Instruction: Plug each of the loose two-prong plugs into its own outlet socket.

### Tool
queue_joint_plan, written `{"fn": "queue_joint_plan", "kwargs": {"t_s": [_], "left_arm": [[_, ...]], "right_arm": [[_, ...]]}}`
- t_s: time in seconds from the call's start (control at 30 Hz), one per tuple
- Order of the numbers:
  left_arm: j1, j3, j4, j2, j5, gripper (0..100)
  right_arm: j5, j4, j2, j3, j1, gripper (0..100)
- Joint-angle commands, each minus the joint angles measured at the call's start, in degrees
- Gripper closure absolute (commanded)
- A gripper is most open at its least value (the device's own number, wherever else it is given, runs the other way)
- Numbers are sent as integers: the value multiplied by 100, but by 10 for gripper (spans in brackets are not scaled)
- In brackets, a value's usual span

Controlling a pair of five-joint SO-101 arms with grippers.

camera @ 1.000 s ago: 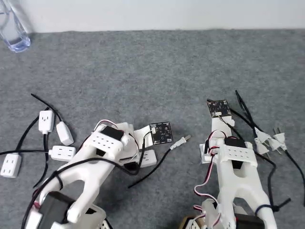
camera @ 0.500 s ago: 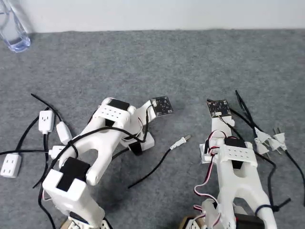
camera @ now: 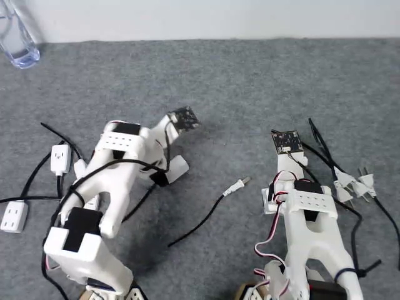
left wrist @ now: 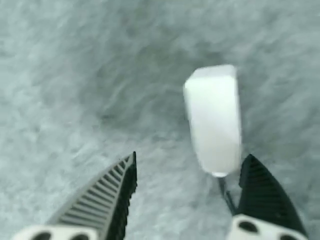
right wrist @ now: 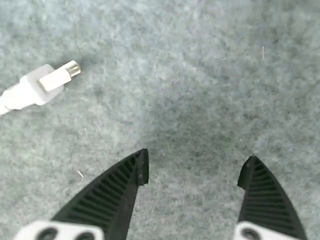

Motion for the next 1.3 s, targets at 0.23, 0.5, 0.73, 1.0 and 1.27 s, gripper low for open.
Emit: {"fn": "queue_joint_plan", "kwargs": {"t_s": [0.23, 0.5, 0.73, 1.0, 1.27], "left_arm": [[369, -523, -88, -281, 299, 688], [536, -462, -448, -18, 492, 688], [158, -1130, -615, 914, 1134, 688], [141, -1684, 35, 1310, 1310, 742], [273, -1666, 826, 1336, 1301, 979]], "right_arm": [[70, -75, -110, 9, -40, 703], [70, -66, -110, 9, -40, 703], [70, -57, -110, 9, -40, 703], [70, -57, -110, 9, -40, 703], [70, -66, -110, 9, -40, 703]]}}
